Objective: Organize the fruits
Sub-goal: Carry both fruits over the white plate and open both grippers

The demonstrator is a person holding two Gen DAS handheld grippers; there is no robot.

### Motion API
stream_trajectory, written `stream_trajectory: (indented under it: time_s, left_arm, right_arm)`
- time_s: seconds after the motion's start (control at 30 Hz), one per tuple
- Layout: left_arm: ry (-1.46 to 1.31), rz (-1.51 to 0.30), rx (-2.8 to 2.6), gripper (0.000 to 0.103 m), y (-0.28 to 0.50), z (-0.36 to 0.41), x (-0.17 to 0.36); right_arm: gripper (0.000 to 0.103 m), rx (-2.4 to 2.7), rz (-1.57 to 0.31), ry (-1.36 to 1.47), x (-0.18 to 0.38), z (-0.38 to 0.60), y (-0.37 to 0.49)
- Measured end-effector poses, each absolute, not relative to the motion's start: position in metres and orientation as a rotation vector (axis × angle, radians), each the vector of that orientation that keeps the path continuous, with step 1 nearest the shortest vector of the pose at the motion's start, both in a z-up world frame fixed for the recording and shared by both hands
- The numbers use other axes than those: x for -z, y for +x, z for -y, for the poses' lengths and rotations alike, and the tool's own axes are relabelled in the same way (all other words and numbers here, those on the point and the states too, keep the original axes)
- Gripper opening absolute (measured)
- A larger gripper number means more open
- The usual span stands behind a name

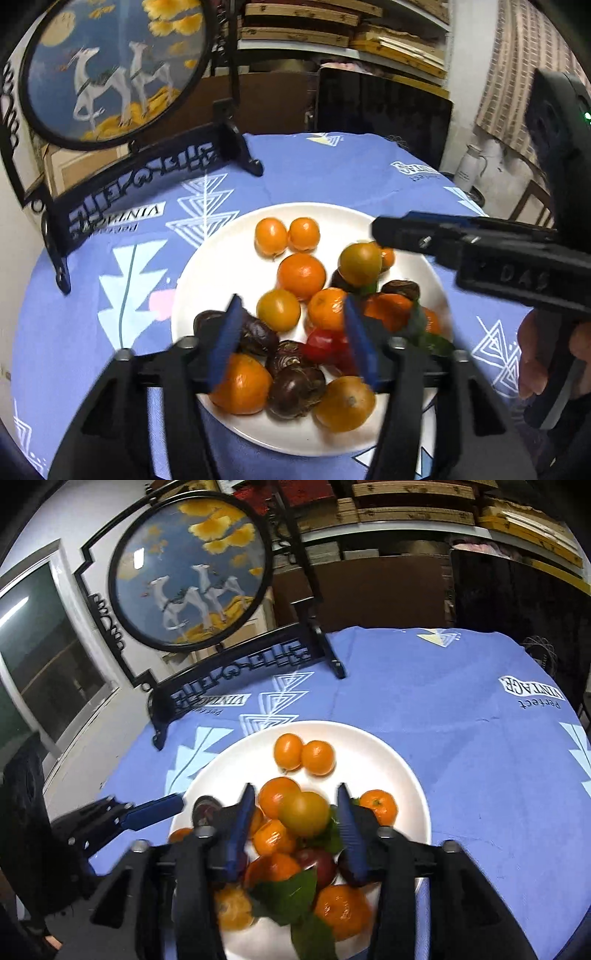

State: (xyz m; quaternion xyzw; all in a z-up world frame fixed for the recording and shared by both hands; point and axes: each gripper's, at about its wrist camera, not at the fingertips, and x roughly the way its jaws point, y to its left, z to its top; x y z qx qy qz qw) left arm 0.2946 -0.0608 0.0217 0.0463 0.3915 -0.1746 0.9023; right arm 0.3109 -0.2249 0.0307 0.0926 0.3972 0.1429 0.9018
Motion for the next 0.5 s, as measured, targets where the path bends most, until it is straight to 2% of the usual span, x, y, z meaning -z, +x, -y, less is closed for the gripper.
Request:
stream_trajectory:
  time_s: [0.07,0.13,0.2,0.27,0.47,0.5]
  left_arm:
    - [0.086,-0.803,0.346,0.079,0.289,0.056,-0.022]
    - [0.089,-0.790,0.321,0.089,0.275,0.050,-0.023]
    - [0.104,-0.783,0.309,0.091,0.255,0.047,-0.025]
    - [0.121,-0.779,0.297,0.098,0.235,0.044,-0.026]
    - [0.087,-0.841,0.288,0.098,0.176,0.031,-0.020]
    - [0.080,-0.848,0.288,0.098,0.170,0.030,-0.020]
  right_arm:
    - [0.054,-0.304,-0.803,0.202,-0.033,0.228,0.302]
    - [0.055,-0.309,-0.789,0.195,-0.035,0.230,0.286]
    - [0.060,-0.329,-0.771,0.205,-0.038,0.235,0.259]
    - [0.075,-0.327,-0.755,0.213,-0.039,0.239,0.231]
    - [0.098,-0.314,-0.715,0.199,-0.043,0.244,0.152]
    - [0.099,-0.312,-0.709,0.206,-0.044,0.246,0.142]
